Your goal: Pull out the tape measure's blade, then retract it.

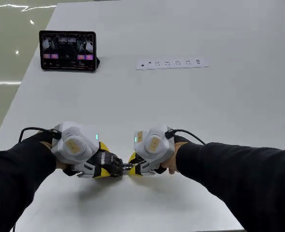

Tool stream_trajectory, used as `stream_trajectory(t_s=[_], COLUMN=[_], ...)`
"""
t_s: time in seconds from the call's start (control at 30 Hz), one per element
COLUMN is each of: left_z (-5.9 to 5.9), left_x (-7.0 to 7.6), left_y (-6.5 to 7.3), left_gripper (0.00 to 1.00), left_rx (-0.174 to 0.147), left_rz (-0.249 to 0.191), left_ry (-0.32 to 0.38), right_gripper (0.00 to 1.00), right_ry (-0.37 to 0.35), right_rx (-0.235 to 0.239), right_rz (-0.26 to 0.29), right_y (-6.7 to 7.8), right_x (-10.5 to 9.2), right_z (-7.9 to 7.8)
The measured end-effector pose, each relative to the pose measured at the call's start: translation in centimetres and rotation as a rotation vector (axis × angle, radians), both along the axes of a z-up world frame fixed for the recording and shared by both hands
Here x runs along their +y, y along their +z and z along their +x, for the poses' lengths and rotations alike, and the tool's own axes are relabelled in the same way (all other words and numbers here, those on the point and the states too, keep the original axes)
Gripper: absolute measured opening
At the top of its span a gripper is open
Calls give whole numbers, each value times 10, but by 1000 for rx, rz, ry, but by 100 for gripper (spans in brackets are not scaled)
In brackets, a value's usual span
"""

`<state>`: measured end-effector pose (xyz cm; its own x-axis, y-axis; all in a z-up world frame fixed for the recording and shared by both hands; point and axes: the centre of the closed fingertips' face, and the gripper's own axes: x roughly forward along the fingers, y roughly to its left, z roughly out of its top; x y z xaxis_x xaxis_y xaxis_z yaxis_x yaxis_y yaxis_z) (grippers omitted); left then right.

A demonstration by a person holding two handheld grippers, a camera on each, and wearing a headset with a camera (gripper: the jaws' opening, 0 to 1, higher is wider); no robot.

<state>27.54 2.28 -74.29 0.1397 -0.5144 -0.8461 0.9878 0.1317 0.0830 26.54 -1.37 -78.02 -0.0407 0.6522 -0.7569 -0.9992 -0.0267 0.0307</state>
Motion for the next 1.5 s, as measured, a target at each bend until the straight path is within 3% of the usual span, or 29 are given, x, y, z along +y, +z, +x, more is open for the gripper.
stream_trajectory(t_s=[1.5], left_z=[0], left_x=[0], left_y=[0], left_gripper=[31], left_rx=[-6], left_rz=[-22], left_ry=[20], right_gripper=[10], right_ry=[-32], right_rx=[6], right_rz=[-18], right_y=[0], right_x=[-22], right_z=[2])
